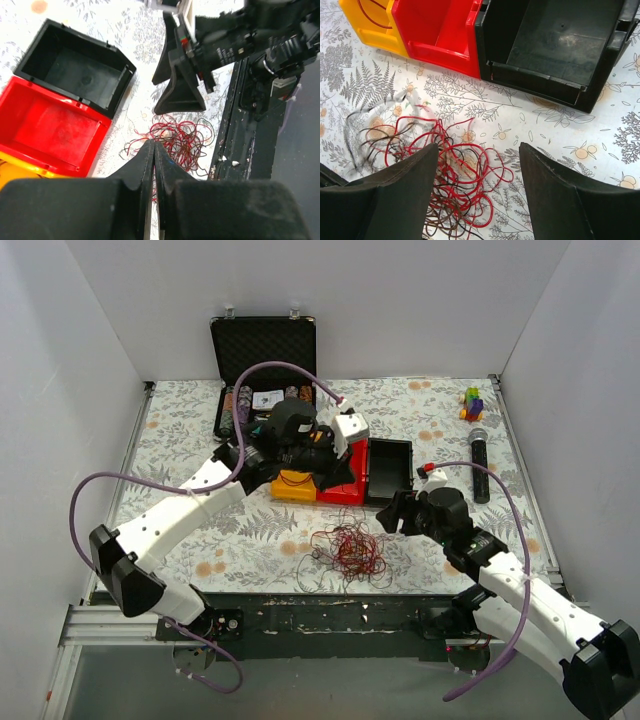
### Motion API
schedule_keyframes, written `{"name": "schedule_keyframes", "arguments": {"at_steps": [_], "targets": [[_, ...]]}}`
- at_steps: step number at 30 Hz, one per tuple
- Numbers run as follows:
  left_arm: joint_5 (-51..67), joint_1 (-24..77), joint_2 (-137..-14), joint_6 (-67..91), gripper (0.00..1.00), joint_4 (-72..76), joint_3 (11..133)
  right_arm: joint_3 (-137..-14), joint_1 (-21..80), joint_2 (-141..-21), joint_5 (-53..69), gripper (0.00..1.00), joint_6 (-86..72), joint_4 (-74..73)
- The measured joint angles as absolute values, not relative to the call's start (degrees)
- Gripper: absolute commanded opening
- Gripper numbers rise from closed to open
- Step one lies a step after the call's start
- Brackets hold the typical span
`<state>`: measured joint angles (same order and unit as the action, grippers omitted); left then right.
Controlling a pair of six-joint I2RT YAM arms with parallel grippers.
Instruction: Untangle the cables
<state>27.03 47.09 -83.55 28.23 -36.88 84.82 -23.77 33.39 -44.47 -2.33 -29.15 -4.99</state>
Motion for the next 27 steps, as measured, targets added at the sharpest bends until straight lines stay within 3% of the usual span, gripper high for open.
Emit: {"name": "schedule_keyframes", "arguments": {"at_steps": [19, 27], "targets": [[22.2, 47.1, -77.4, 26.2, 0.0, -33.1, 99.7, -23.8, 33.4, -43.4, 1.4, 0.78, -27.9, -3.2], [17.2, 47.1, -75.4, 24.6, 0.0, -23.0, 105.8, -26.6, 33.4, -42.3, 3.2, 0.88, -26.1, -2.7]]}}
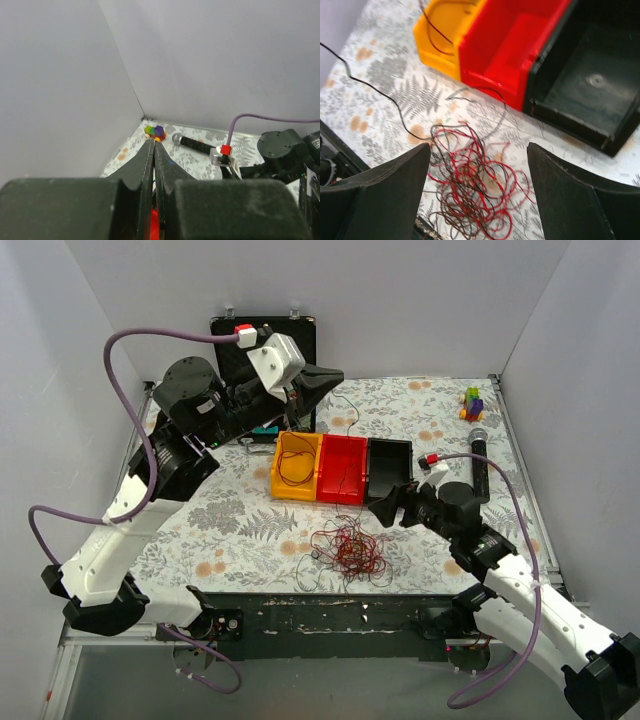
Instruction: Untangle the cables
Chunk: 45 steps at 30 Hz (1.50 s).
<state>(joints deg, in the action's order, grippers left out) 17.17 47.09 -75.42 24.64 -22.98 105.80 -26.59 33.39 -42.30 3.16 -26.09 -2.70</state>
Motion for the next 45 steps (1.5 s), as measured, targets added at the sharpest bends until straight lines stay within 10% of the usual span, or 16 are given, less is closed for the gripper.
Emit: {"name": "schedule_keyframes", "arguments": {"at_steps": [17, 31, 39, 42, 45], "targets": [[15.7, 47.1, -75.2, 25.4, 0.0, -20.5, 106.7, -36.0, 43.0, -54.4, 10.8, 0.91, -21.0, 10.0], [14.3, 47.1, -75.1, 25.8, 0.0, -19.8, 106.1, -38.2, 46.2, -65.8, 5.7, 0.04, -19.0, 11.8], [12.4, 47.1, -72.7, 25.9, 0.0, -18.8, 102.3, -42.3, 46.2, -61.3, 4.4, 0.01, -18.5, 10.7], [11.6, 47.1, -71.2, 25.7, 0.22, -18.2, 100.6, -45.1, 46.3, -59.2, 3.5, 0.01, -17.6, 10.2], [10.5, 47.1, -68.5, 25.1, 0.73, -17.3, 96.0, -48.5, 46.3, -57.8, 2.5, 0.01, -16.3, 8.8]]}}
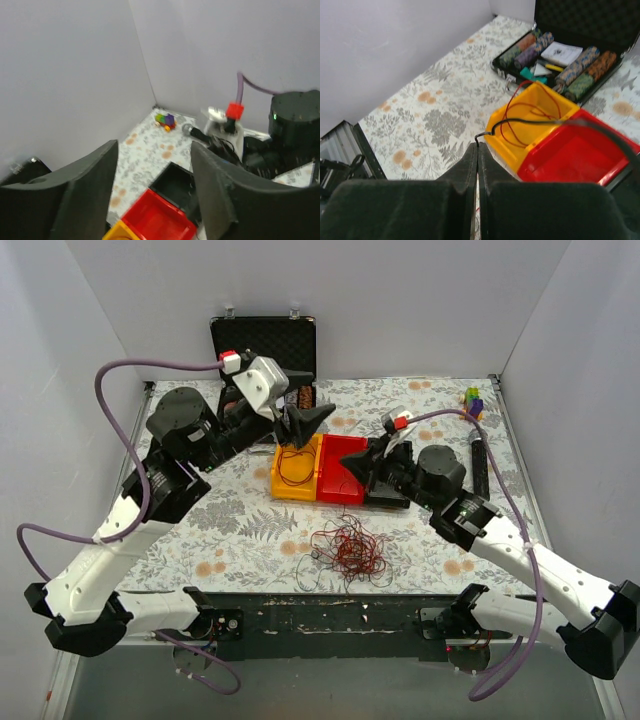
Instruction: Untangle the cables
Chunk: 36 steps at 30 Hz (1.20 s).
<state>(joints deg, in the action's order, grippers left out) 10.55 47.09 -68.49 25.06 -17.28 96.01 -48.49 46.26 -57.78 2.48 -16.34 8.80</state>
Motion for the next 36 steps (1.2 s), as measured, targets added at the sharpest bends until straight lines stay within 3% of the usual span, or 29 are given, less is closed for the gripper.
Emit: {"name": "schedule_keyframes", "arguments": {"at_steps": [14, 25, 36], "targets": [[8.2, 47.1, -60.6, 27.9, 0.9, -17.0, 69.3, -73.1, 46.3, -61.1, -1.5, 0.01, -10.3, 1.0], [7.2, 47.1, -56.9, 27.7, 0.82, -17.7, 66.2, -81.2, 46.3, -71.5, -4.6, 0.01, -5.9, -4.8], [7.1, 46.2, -52.3, 26.0, 0.72, -18.0, 66.4, -75.5, 41.0, -75.2, -6.3, 0.01, -5.4, -6.5]]}}
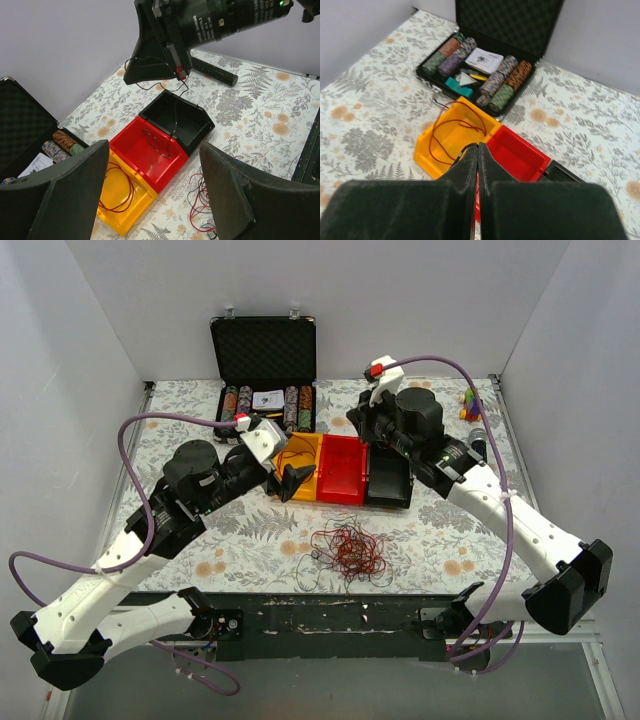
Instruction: Untangle the cables
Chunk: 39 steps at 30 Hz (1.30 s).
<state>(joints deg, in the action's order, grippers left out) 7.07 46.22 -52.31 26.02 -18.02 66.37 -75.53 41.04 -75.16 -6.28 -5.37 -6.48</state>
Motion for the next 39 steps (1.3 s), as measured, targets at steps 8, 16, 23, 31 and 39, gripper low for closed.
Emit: {"name": "schedule_keyframes", "arguments": {"at_steps": [8, 16, 23, 31, 39], "targets": [[8.0, 46.2, -52.3, 25.5, 0.7, -18.1, 66.5, -71.3, 35.5, -75.4, -7.6, 0.01, -6.5, -7.6], [9.1, 45.6, -52.0, 25.5, 0.7, -18.5, 66.5, -67.9, 32.9, -75.6, -10.0, 0.01, -6.7, -7.5], [9.7, 45.5, -52.0, 25.5, 0.71, -19.4, 67.5, -66.6, 30.5, -79.3, -9.1, 0.01, -6.2, -5.7], [9.8, 45.4, -51.8, 25.4, 0.71, -19.5, 67.6, -65.8, 28.5, -83.2, -5.6, 0.01, -7.5, -3.9], [9.9, 45.1, -51.1, 25.3, 0.71, -19.5, 67.6, -67.0, 28.4, -84.7, -4.1, 0.01, -8.8, -2.9]]}}
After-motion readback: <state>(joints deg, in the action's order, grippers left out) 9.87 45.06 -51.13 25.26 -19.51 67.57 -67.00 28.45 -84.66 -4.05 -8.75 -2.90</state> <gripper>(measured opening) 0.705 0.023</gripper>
